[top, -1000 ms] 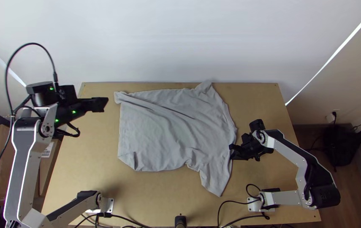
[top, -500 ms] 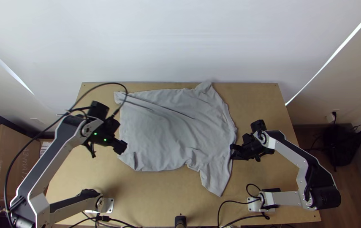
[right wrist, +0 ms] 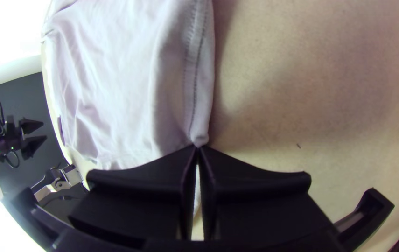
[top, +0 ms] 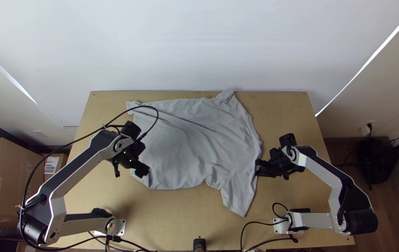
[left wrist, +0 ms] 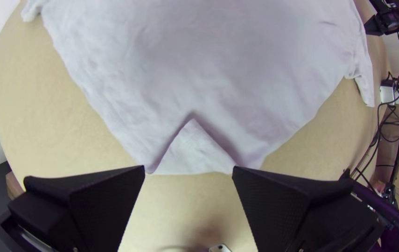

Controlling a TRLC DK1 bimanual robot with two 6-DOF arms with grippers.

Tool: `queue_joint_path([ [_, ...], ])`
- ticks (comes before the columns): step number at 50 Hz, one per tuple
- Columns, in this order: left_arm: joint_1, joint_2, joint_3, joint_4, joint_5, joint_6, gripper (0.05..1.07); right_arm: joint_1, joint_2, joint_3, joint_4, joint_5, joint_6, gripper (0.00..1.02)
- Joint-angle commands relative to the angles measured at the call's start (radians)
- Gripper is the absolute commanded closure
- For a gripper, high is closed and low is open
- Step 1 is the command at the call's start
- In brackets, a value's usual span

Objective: Fold the t-shirt

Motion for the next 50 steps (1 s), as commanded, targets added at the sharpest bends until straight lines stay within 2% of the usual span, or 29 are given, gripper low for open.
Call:
queue_joint_path([
  [1,-0.038,0.042,-0.027,0.016,0.002,-0.035,0.17,-0.014,-0.008,-0.033,0.010,0.027,0.013,1.00],
  [17,-0.045,0.142,-0.040,0.078,0.005,-0.033,0.23,-0.027,-0.012,-0.037,0.018,0.027,0.013,1.00],
  [30,-0.041,0.178,-0.083,0.117,0.005,-0.010,0.23,-0.027,-0.012,-0.039,0.030,0.025,0.013,1.00],
  [37,-0.033,0.178,-0.118,0.158,0.007,-0.009,0.50,-0.027,-0.016,-0.040,0.030,0.025,0.013,1.00],
  [43,-0.030,0.157,-0.139,0.189,0.028,-0.009,0.89,-0.029,-0.022,-0.043,0.031,0.025,0.013,1.00],
  [50,-0.027,0.122,-0.147,0.200,0.030,-0.003,0.90,-0.030,-0.029,-0.043,0.030,0.025,0.013,1.00],
])
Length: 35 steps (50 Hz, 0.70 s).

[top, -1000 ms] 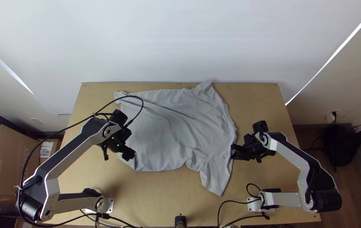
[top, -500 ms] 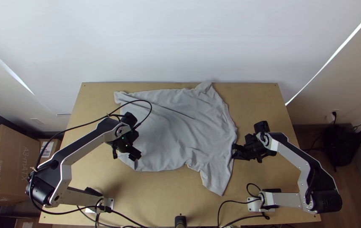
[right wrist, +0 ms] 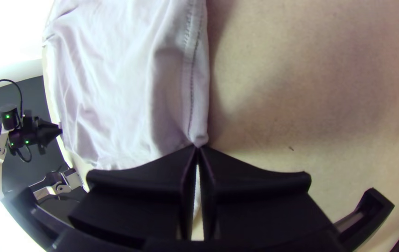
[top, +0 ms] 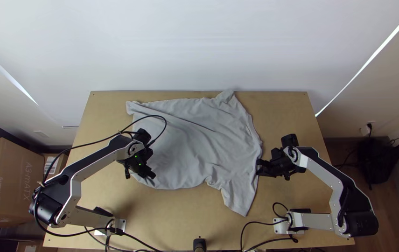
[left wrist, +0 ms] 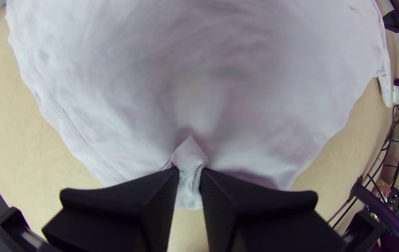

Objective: Fold the t-shirt

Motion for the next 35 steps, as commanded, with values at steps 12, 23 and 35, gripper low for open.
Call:
queue_joint_path([
  [12,0.093,-0.139,-0.007,0.023,0.022,0.022,1.05,-0.042,-0.102,0.000,0.004,0.021,0.013,1.00],
  [23,0.205,-0.239,0.076,0.048,0.049,-0.063,1.05,-0.111,-0.226,0.083,-0.027,0.024,0.076,1.00],
  [35,0.264,-0.336,0.210,0.105,0.048,-0.225,1.05,-0.114,-0.322,0.236,0.042,0.024,0.099,1.00],
])
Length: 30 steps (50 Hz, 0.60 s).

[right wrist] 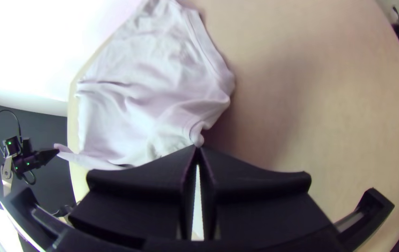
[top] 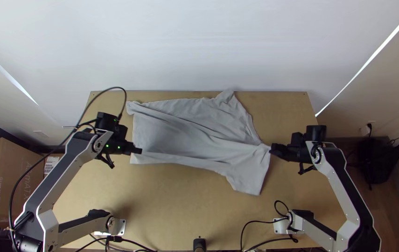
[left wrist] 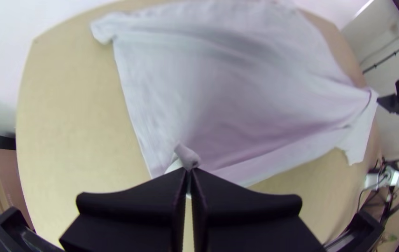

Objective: Fold the t-shirt

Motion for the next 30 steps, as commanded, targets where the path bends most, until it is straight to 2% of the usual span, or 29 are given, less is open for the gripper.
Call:
queue_joint_path([
  [1,0.036,-0.052,0.093,0.037,0.001,-0.091,1.05,-0.001,-0.039,0.096,0.060,0.007,0.029,1.00],
  [6,0.090,-0.081,0.158,0.106,0.000,-0.152,1.05,0.018,-0.044,0.173,0.163,0.008,0.028,1.00],
  [10,0.107,-0.069,0.238,0.106,-0.009,-0.152,1.05,0.010,-0.018,0.263,0.218,0.011,0.023,1.00],
  [22,0.193,-0.001,0.517,0.175,-0.045,-0.150,1.05,-0.007,0.152,0.617,0.335,0.105,0.022,1.00],
  [30,0.239,0.108,0.782,0.191,-0.048,-0.146,1.05,0.006,0.267,0.825,0.362,0.134,0.022,1.00],
])
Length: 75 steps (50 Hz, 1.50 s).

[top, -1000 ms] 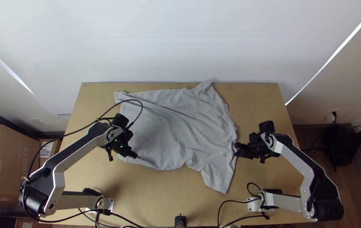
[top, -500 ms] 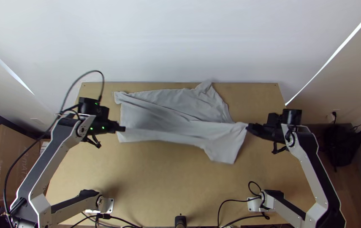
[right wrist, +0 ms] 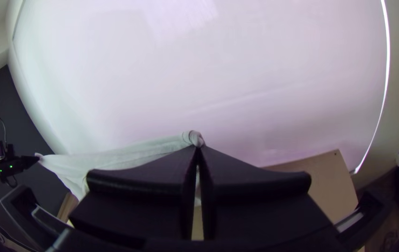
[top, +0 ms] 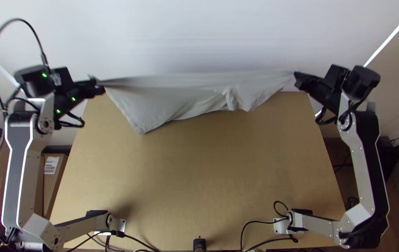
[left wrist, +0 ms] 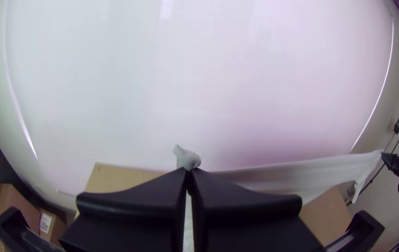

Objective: Fold the t-shirt

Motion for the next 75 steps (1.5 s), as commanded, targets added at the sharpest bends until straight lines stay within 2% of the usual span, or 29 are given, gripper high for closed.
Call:
queue_joint_path([
  [1,0.043,0.070,0.182,0.027,-0.026,-0.015,1.05,0.000,0.075,0.141,0.038,0.062,0.012,1.00],
  [11,0.078,0.154,0.469,0.034,-0.033,-0.044,1.05,0.031,0.110,0.322,0.081,0.115,-0.001,1.00],
  [16,0.091,0.123,0.517,0.072,-0.044,-0.050,1.05,0.041,0.069,0.400,0.090,0.149,-0.004,1.00],
  [30,0.112,-0.119,0.509,0.118,-0.110,-0.056,1.05,0.043,-0.249,0.400,0.129,0.152,0.045,1.00],
  [40,0.117,-0.318,0.498,0.096,-0.111,-0.095,1.05,0.051,-0.487,0.351,0.113,0.151,0.081,1.00],
  [49,0.086,-0.412,0.500,0.061,-0.110,-0.113,1.05,0.052,-0.573,0.351,0.093,0.135,0.115,1.00],
  [55,0.066,-0.415,0.489,-0.026,-0.110,-0.147,1.05,0.051,-0.573,0.342,0.049,0.126,0.151,1.00],
  [63,0.032,-0.441,0.276,-0.131,-0.105,-0.190,1.05,0.051,-0.588,0.149,0.034,0.111,0.210,1.00],
  [67,0.028,-0.484,0.083,-0.141,-0.062,-0.202,1.05,0.057,-0.609,-0.026,0.034,0.100,0.242,1.00],
  [75,0.028,-0.559,-0.338,-0.100,0.036,-0.210,1.05,0.138,-0.681,-0.434,0.061,0.103,0.263,1.00],
])
